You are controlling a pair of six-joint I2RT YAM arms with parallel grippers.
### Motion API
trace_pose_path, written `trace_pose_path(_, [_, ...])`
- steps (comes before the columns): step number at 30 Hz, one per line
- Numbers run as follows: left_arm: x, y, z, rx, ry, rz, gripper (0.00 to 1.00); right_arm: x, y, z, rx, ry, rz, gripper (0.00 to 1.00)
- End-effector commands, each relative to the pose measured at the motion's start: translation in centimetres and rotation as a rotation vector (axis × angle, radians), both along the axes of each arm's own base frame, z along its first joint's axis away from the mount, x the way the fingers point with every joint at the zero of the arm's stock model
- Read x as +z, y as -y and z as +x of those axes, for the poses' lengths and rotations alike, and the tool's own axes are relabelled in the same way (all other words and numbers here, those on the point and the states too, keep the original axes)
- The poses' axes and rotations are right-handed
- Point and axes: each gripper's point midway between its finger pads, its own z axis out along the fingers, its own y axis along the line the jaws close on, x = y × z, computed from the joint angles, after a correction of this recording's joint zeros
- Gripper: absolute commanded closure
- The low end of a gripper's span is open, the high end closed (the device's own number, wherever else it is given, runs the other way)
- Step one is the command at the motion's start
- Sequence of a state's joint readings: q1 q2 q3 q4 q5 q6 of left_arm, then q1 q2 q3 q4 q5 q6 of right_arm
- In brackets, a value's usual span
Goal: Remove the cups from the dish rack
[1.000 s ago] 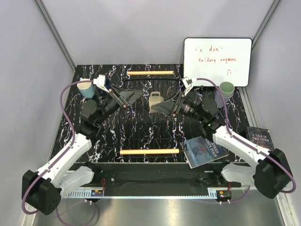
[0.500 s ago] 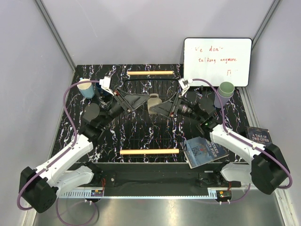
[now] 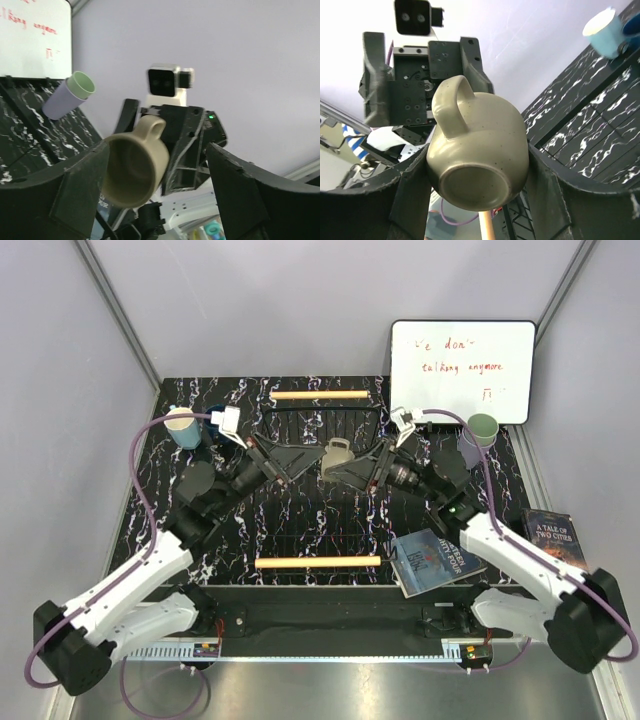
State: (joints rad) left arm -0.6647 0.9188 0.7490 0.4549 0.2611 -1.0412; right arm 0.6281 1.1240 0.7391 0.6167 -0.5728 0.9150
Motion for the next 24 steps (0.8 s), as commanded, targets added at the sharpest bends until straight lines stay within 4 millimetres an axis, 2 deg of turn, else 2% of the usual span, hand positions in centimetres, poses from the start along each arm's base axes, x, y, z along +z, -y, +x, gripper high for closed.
trace_pose_path(1, [2.3,-1.8,-0.1,0.107,0.08,0.049,0.16,4.3,1.8,-0.2,-0.108,0.155,0.023,1.0])
trace_pose_path(6, [2.8,-1.2,-0.5,0.058,0.09,0.022,0.17,4.2,1.4,-0.2,-0.083,0.146,0.029,1.0])
trace_pose_path(11, [2.5,0.2,-1.2,-0.036,0.062,-0.022,0.18,4.0,0.8,-0.1,-0.051,0.139,0.045,1.0])
trace_pose_path(20, [3.4,0.9,-2.0,-0.112,0.063,-0.073,0.19,3.9,0.5,0.0,-0.038,0.137,0.045,1.0])
trace_pose_path(24, [2.7,2.0,-2.4,-0.155,0.041,-0.075,0.21,3.8,0.5,0.0,-0.036,0.135,0.049,1.0])
